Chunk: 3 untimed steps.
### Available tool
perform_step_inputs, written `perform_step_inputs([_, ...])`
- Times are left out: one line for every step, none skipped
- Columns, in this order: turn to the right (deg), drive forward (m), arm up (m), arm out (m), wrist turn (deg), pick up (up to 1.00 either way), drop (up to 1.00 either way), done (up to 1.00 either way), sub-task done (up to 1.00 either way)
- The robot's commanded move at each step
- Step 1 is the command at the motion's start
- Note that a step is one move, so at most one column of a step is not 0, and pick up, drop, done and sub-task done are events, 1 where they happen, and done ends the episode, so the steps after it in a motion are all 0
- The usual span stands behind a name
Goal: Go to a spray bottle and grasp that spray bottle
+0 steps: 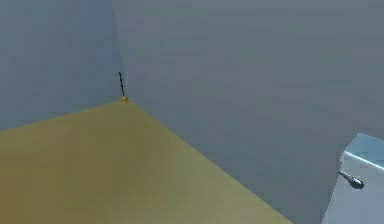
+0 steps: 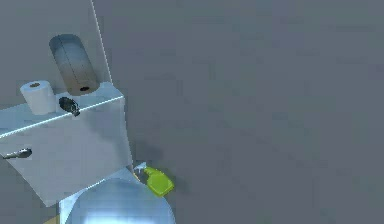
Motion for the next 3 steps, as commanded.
perform_step_inputs([0.0,0.0,0.0,0.34,0.0,0.0,0.0,0.0,0.0])
perform_step_inputs([0.0,0.0,0.0,0.0,45.0,0.0,0.0,0.0,0.0])
perform_step_inputs([0.0,0.0,0.0,0.0,45.0,0.0,0.0,0.0,0.0])
